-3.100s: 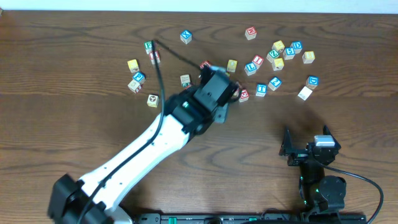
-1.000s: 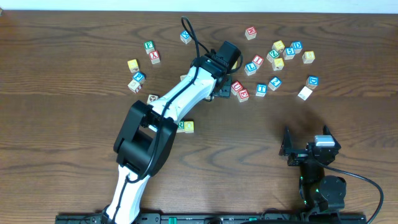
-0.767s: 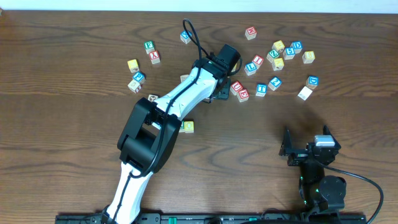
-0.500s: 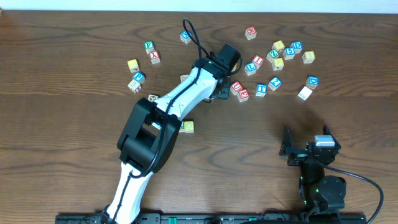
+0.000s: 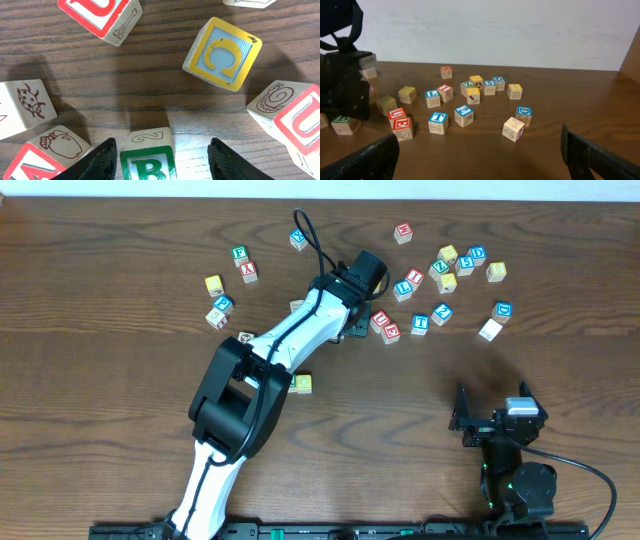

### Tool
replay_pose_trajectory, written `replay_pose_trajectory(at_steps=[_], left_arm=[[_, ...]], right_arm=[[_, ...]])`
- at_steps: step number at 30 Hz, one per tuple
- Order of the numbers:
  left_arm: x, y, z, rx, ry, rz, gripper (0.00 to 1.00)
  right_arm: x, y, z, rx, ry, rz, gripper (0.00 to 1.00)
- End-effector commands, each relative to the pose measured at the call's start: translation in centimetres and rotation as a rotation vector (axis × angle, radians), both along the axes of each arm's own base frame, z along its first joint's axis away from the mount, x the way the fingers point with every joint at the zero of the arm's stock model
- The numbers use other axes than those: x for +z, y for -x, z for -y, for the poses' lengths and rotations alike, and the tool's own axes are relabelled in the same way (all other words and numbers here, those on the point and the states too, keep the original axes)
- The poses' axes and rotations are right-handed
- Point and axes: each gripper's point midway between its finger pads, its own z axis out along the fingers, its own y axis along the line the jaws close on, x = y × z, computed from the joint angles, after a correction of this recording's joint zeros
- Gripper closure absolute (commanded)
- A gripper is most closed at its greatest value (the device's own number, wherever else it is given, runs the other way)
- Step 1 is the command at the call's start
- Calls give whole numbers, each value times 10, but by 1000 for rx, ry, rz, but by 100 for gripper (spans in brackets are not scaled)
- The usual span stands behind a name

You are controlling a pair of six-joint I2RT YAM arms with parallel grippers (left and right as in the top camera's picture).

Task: Spell out ROBOT
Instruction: 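Lower the left gripper and grasp the green B block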

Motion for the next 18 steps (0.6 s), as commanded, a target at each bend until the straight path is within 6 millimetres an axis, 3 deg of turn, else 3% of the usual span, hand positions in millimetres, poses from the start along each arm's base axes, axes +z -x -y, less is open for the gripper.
replay_pose_trajectory(at_steps=[1,18], left_arm=[[-9,1,-8,2,-33,-6,43],[-11,1,-12,9,-49,-4,43]], right_arm=[[-1,0,1,-4,12,-4,1],[-1,0,1,-4,12,-4,1]])
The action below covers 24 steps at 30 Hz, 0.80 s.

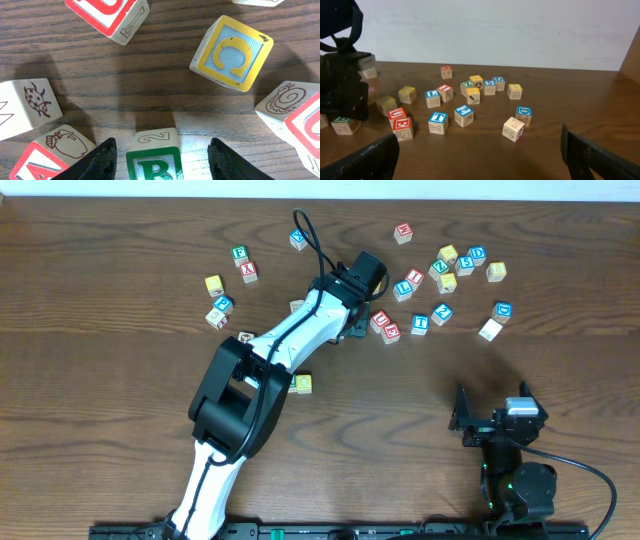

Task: Spell out ROBOT
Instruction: 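Lower the left gripper and grasp the green B block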

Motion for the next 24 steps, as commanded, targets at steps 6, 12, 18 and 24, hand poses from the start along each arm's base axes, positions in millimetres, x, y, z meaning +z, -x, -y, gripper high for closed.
replay_pose_trajectory(at_steps=[6,12,18,24], left_arm=[[-13,5,-10,2,-38,-23,44],[-13,7,-11,26,-34,-32,44],[-14,8,-11,40,-31,-35,44],[-14,9,-12,71,-23,-40,46]], right_arm=[[-1,0,1,-4,11,-4,1],[-1,0,1,-4,12,-4,1],[-1,0,1,-4,12,-4,1],[-1,0,1,-4,12,-4,1]])
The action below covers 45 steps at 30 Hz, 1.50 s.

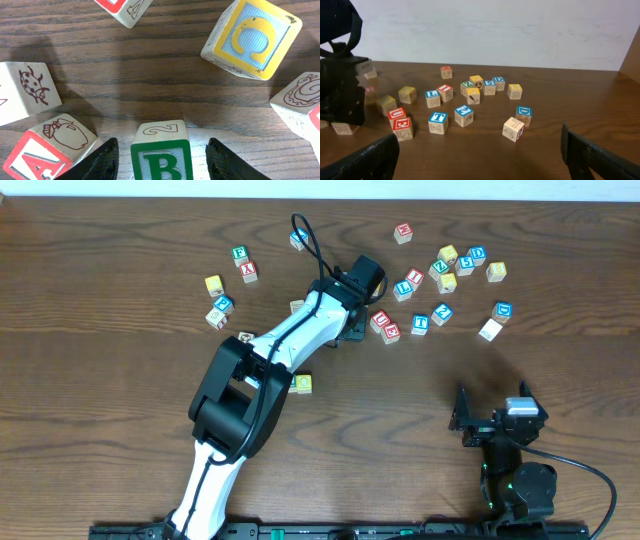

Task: Spell out ROBOT
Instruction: 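Lower the left gripper and grasp the green B block, then carry the green B block toward the R and O blocks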

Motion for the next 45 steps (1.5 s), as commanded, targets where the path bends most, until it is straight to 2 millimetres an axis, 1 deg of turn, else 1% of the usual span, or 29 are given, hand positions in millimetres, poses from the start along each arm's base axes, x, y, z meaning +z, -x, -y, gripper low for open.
replay_pose_trajectory(at_steps=[1,9,15,25,26,31,32,36,38,42,44,45], left_arm=[[-7,2,-7,49,-14,-14,48],[-8,3,-7,48,-15,-15,48],[-15,7,-10,54,-20,-25,48],[-14,2,-7,50,-8,-5,48],[-14,2,-6,50,-7,-4,50],[-14,2,-6,50,-6,-3,66],[-14,1,-6,50,-5,-2,68],[-13,-1,-5,50,1,7,68],[-13,-2,-4,50,5,13,72],[-11,-4,-2,43,8,20,73],[-3,-7,0,1,3,35,73],[6,-10,1,-35,-2,49,73]], right_arm=[[-1,0,1,-4,12,-4,1],[-1,0,1,-4,12,-4,1],[-1,0,1,-4,12,-4,1],[-1,0,1,-4,12,-4,1],[-1,0,1,-4,12,-4,1],[-1,0,1,-4,12,-4,1],[-1,0,1,-4,12,-4,1],[-1,0,1,-4,12,-4,1],[-1,0,1,-4,12,-4,1],[-1,0,2,-5,12,-4,1],[-1,0,1,-4,12,-4,1],[-1,0,1,-4,12,-4,1]])
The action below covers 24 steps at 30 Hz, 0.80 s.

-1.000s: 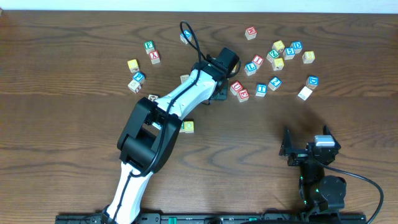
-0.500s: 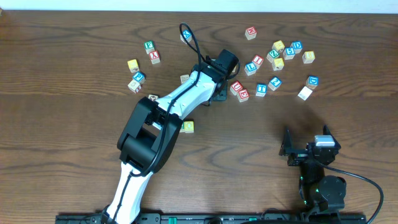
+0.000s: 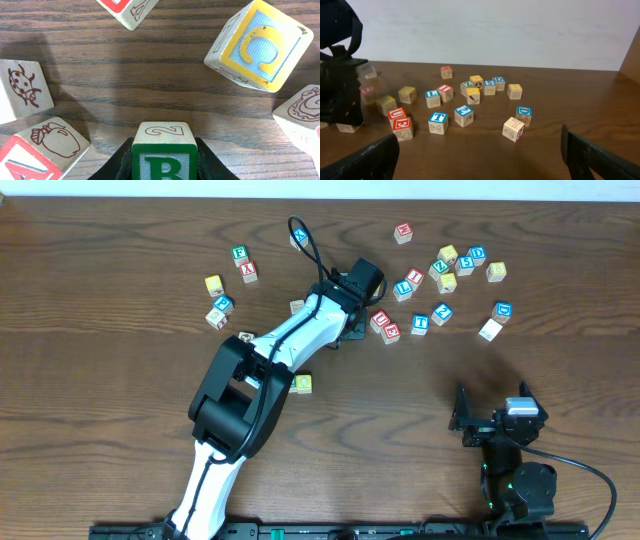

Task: Spell out ROBOT
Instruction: 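Carry the green B block toward the R and O blocks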

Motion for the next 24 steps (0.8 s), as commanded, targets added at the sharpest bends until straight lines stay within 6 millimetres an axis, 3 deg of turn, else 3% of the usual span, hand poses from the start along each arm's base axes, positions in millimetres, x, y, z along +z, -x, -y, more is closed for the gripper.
replay_pose_trajectory(at_steps=[1,3,4,7,10,11,15,16,24], left_arm=[[20,-8,1,-84,-27,38,73],[48,-10,2,-105,-15,71,73],[74,-9,2,-105,6,106,76],[113,-4,-1,-104,36,154,81],[147,10,-7,-107,54,178,88],[162,24,-11,-117,53,169,92],[181,55,-21,-140,30,131,93],[185,71,-24,-156,20,112,92],[188,124,-38,-160,-16,194,93]], right_arm=[[-1,0,1,-4,11,-4,1],[-1,0,1,-4,12,-4,1],[-1,0,1,-4,11,-4,1],[-1,0,1,-4,11,-4,1],[-1,0,1,-4,12,-4,1],[-1,0,1,-4,12,-4,1],[-1,0,1,-4,12,-4,1],[-1,0,1,-4,12,-4,1],[-1,0,1,-4,11,-4,1]])
